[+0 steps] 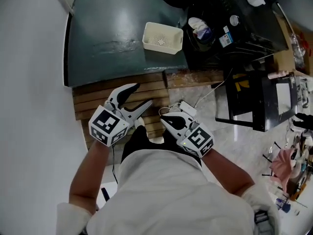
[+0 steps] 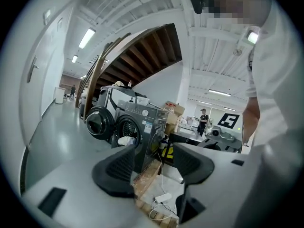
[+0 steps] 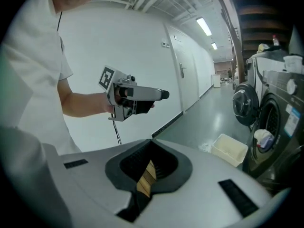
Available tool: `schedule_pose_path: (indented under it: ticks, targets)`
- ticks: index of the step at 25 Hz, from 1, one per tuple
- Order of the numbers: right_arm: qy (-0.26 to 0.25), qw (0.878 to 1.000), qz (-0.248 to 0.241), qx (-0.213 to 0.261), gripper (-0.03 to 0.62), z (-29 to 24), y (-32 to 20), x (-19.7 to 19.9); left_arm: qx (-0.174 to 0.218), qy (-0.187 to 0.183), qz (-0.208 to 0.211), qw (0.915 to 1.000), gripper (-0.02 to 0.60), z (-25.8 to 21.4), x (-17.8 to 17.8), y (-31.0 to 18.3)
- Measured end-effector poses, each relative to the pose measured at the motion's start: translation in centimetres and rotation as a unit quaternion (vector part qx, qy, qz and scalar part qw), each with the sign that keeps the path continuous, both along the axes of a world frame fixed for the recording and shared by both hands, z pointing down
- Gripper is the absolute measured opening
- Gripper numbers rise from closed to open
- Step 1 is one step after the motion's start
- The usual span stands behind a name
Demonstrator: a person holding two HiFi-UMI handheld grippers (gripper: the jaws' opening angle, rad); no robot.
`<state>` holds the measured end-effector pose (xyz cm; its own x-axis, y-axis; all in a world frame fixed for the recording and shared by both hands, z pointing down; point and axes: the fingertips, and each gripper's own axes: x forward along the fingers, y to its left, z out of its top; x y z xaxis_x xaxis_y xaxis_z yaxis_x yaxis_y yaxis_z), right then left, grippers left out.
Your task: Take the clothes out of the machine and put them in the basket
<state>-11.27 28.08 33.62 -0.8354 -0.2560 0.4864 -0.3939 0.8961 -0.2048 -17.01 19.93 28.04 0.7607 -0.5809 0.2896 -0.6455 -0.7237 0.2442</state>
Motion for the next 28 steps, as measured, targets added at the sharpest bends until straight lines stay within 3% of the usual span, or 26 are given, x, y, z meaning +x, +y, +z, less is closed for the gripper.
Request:
schedule_pose_path:
  ticks: [6,12,19,28]
  targets:
    - [-0.001,0.999,0.033,0.023,0.005,-2.9,-3.4,-1.4,0.005,0.009,0.017,0.9998,0.249,-1.6,-0.1,-3.3]
    - [-0.011,0.998,0.043,0.034,0.005,-2.4,-7.6,-2.3,-0.001,0.007,0.034,0.9994,0.248,-1.1,0.8,-7.5]
    - [-0.016,0.998,0.060,0.025,0.005,1.4,-15.6,-1.1,-0.014,-0.016,0.051,0.9985,0.248,1.6,3.2,-15.6]
    - [-0.004,0.996,0.084,0.032,0.005,8.8,-27.1,1.6,-0.008,-0.044,0.094,0.9945,0.249,6.8,9.6,-27.8]
